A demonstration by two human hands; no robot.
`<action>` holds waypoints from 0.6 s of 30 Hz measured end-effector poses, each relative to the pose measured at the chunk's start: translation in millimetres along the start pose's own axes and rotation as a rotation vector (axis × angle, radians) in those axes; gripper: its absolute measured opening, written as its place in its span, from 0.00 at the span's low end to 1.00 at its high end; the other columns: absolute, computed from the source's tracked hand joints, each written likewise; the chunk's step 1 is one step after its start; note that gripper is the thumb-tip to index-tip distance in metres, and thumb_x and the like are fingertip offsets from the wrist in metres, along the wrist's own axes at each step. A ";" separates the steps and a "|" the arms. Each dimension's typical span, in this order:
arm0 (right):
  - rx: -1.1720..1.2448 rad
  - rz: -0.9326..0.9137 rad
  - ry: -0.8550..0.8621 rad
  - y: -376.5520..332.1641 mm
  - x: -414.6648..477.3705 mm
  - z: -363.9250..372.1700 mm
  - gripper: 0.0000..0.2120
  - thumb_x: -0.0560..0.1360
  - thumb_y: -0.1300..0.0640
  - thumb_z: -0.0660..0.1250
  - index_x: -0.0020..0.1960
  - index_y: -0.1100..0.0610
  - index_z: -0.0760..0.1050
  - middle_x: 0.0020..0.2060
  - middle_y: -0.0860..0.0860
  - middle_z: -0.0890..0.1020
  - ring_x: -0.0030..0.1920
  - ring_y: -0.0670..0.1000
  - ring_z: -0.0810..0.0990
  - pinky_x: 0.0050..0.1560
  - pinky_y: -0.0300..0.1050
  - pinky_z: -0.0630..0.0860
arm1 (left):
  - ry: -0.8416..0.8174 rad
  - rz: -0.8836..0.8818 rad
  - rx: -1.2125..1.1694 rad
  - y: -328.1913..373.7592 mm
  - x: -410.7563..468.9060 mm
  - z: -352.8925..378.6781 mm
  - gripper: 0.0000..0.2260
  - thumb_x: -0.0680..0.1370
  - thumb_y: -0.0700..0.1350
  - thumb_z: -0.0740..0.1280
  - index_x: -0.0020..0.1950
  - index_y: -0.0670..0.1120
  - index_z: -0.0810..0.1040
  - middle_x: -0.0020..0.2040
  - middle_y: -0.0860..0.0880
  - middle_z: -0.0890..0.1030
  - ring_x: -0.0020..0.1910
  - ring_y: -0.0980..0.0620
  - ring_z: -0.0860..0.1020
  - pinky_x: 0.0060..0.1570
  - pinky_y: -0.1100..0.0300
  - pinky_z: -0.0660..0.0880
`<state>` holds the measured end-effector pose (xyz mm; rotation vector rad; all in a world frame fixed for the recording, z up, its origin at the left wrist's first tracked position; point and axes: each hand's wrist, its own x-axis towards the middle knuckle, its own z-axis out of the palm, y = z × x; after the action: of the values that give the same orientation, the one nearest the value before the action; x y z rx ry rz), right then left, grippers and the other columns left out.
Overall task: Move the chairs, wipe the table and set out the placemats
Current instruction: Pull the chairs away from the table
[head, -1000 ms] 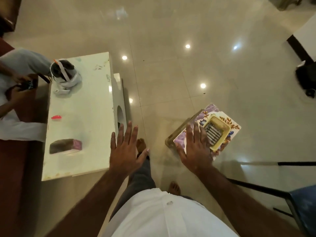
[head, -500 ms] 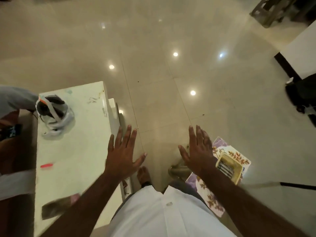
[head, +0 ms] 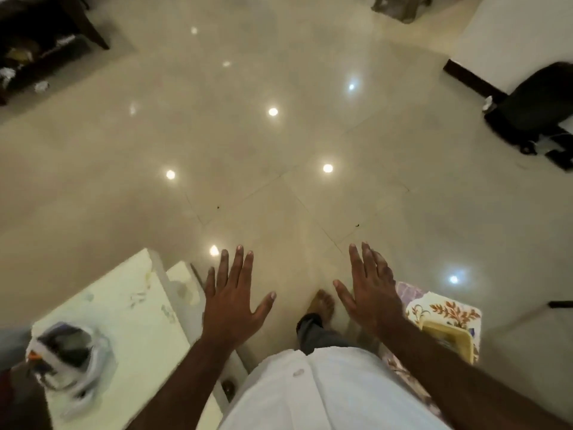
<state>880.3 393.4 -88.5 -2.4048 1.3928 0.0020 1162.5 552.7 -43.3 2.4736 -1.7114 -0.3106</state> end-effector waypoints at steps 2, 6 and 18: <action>0.014 0.058 0.024 12.4 29.9 -14.4 0.42 0.84 0.32 0.54 0.90 0.55 0.52 0.87 0.62 0.57 0.83 0.68 0.62 0.77 0.70 0.69 | -0.026 0.047 0.000 7.0 53.2 -11.7 0.43 0.83 0.72 0.56 0.91 0.50 0.49 0.91 0.51 0.44 0.89 0.46 0.39 0.85 0.33 0.51; 0.030 0.173 0.088 46.6 80.5 -54.3 0.42 0.84 0.31 0.54 0.90 0.52 0.49 0.88 0.60 0.57 0.84 0.67 0.61 0.78 0.69 0.68 | 0.005 0.181 0.038 42.2 158.6 -22.3 0.44 0.82 0.73 0.55 0.91 0.50 0.49 0.91 0.50 0.44 0.89 0.45 0.40 0.85 0.33 0.52; 0.057 0.642 0.249 151.9 187.8 -108.2 0.43 0.84 0.31 0.56 0.90 0.53 0.50 0.88 0.60 0.54 0.85 0.67 0.60 0.78 0.68 0.67 | -0.128 0.637 0.019 181.8 420.5 2.3 0.45 0.82 0.73 0.57 0.91 0.51 0.47 0.90 0.50 0.41 0.89 0.45 0.37 0.85 0.35 0.46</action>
<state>830.2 134.4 -67.5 -1.8583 2.1862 -0.1740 1139.6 95.3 -49.5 1.8061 -2.4309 -0.3820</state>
